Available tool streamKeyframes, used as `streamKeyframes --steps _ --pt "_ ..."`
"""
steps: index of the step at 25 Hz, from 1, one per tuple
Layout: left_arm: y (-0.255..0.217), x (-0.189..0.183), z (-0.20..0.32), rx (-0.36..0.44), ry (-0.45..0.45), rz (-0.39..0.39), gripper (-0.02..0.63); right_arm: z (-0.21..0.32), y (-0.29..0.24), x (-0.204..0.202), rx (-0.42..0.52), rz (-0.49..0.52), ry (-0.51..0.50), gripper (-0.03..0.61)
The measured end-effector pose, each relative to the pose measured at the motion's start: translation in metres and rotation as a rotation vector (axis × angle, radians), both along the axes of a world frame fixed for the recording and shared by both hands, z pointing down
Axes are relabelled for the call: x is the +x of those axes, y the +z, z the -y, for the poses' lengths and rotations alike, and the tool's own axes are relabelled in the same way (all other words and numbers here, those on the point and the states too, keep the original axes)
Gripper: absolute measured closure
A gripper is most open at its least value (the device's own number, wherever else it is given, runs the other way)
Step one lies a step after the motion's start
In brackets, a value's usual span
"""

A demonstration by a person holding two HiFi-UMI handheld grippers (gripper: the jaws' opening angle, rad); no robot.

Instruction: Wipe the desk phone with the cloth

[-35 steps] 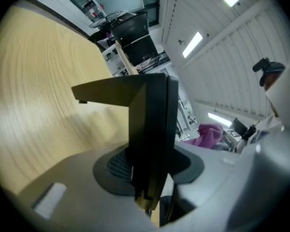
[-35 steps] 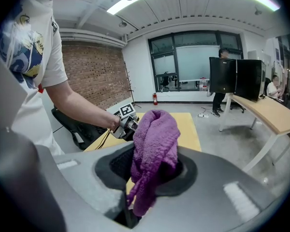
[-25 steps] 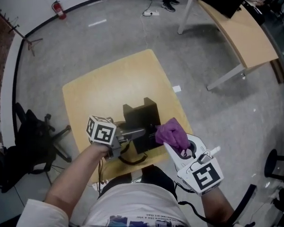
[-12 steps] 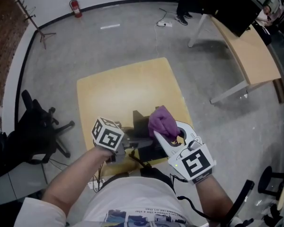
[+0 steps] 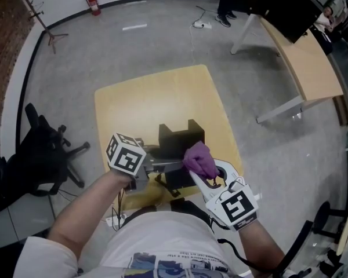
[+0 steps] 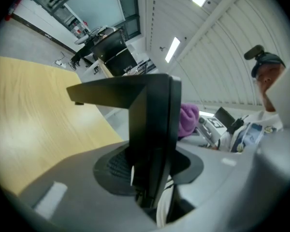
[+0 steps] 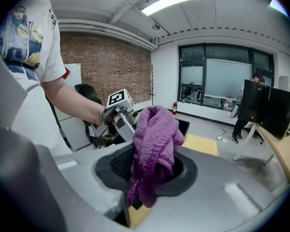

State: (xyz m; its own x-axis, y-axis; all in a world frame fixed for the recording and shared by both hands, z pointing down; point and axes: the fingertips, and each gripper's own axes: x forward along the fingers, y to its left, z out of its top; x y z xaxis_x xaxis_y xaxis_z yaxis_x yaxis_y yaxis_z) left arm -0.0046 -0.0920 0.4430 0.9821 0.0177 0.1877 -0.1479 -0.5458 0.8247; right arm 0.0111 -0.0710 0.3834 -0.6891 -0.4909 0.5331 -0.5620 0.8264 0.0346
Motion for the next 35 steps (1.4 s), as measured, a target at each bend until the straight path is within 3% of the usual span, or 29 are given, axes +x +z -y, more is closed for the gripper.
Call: streamKeyframes --steps 9,20,24,35 --pt "-0.014 -0.003 0.007 0.026 0.001 -0.027 0.433 -0.049 0.037 0.010 -0.119 -0.064 -0.016 0.480" --pt "-0.013 0.003 -0.011 0.031 0.041 -0.018 0.433 0.010 -0.053 0.012 0.119 -0.010 0.018 0.480" --pt "-0.015 0.007 -0.022 0.038 0.061 -0.017 0.433 0.020 -0.063 0.010 0.155 -0.019 0.010 0.480" --pt "-0.024 -0.001 -0.026 0.061 0.051 -0.041 0.433 -0.030 -0.007 0.018 -0.001 -0.061 -0.008 0.480"
